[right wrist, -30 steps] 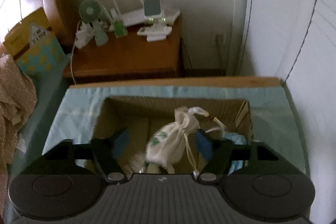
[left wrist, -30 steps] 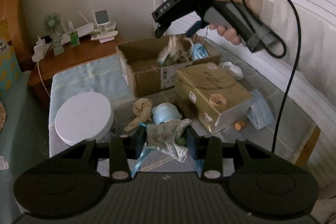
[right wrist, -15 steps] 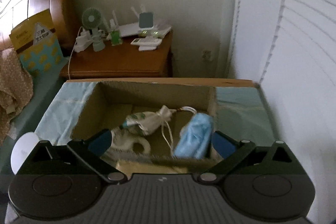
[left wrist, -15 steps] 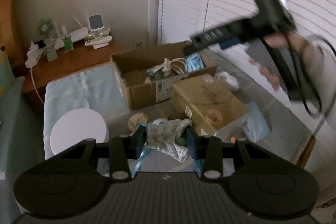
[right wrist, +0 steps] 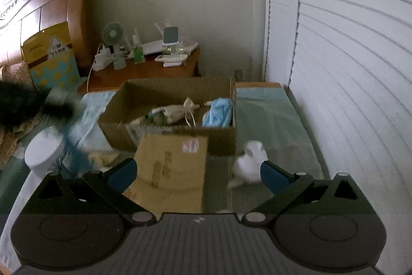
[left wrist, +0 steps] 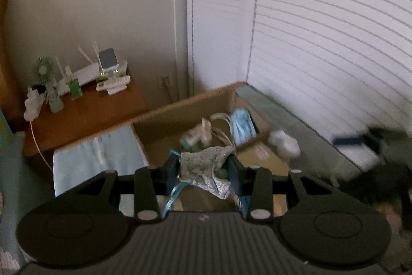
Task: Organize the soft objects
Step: 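Carry the blue-white sachet over the cardboard box with the left tool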
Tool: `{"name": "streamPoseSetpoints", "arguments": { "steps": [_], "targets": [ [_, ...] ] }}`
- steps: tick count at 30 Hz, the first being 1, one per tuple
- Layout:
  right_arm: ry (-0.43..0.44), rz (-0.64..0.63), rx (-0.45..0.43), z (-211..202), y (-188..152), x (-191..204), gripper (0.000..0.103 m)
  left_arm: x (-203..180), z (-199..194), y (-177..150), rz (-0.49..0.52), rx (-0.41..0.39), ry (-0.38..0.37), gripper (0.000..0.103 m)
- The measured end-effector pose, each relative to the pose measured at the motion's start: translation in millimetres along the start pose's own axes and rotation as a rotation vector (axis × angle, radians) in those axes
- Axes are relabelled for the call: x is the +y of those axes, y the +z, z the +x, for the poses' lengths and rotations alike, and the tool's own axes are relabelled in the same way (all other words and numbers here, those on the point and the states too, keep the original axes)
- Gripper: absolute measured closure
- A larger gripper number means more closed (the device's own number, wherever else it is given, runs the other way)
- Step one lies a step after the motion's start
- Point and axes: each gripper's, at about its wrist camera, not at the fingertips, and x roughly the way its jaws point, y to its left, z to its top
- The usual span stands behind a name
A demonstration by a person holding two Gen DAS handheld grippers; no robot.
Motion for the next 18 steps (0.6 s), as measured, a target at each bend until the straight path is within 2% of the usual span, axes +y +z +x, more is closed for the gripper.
{"name": "streamPoseSetpoints", "arguments": {
  "steps": [9, 18],
  "targets": [
    [-0.003, -0.004, -0.015, -19, -15, 2, 0.0, 14, 58, 52, -0.006, -0.011, 0.043, 0.063],
    [0.004, 0.007, -0.014, -19, -16, -3, 0.0, 23, 124, 53, -0.026, 0.094, 0.089, 0.063]
  ]
}}
